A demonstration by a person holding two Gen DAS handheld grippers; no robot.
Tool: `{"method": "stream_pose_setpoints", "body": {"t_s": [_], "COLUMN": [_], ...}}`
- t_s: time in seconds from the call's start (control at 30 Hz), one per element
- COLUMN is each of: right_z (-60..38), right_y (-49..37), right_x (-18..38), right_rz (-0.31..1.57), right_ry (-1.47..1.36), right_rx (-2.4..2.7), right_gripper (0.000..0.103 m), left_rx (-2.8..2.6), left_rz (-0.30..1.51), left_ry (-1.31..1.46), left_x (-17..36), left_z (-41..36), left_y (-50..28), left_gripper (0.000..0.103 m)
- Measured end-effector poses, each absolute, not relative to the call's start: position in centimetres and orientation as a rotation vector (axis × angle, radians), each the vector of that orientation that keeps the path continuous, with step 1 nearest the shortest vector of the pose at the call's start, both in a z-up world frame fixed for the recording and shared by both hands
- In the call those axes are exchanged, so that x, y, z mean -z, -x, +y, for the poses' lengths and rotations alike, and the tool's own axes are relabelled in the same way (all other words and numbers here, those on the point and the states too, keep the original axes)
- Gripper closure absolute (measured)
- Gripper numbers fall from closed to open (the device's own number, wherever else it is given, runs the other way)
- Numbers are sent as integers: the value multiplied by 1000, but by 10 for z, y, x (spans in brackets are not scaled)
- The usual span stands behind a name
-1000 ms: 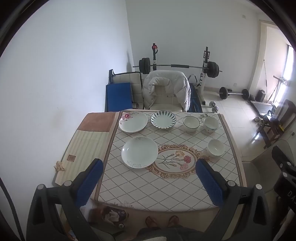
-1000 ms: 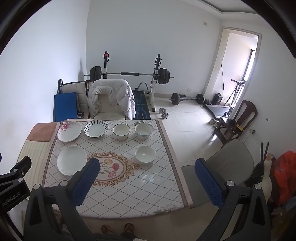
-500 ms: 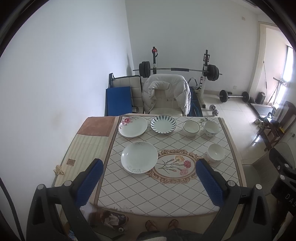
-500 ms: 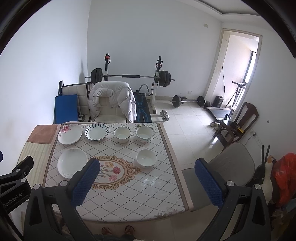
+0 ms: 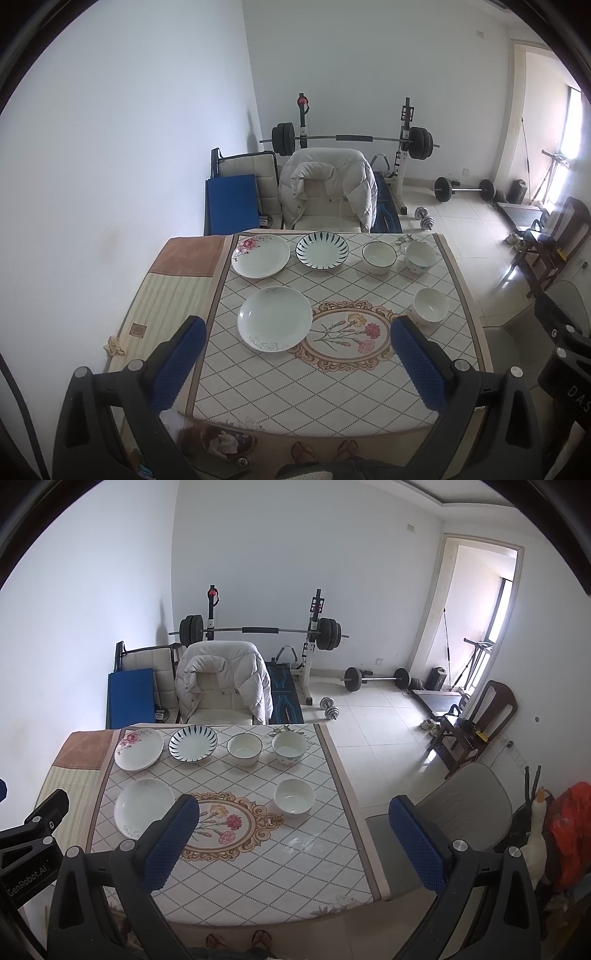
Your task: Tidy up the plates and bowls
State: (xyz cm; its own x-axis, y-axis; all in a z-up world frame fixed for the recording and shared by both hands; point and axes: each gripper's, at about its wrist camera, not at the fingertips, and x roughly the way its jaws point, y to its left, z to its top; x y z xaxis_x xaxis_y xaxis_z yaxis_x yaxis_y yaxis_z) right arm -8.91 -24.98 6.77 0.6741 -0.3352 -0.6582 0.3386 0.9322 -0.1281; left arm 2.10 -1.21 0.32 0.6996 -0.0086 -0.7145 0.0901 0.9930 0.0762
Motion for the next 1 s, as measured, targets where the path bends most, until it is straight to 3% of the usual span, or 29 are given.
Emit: {"method": "stream_pose_setpoints", "body": {"t_s": [1.0], "right_z": [-246], "right_y": [77], "right_x": [-64], "right_rz": [747], "right_ry": [-6], "right_rx": [391], "right_gripper": [0], "left_rx": [66], "left_rz": [785], "left_ry": [-112], "left_x": [4], "left_z": [-13], "left_y": [-24], "left_gripper": [1]}}
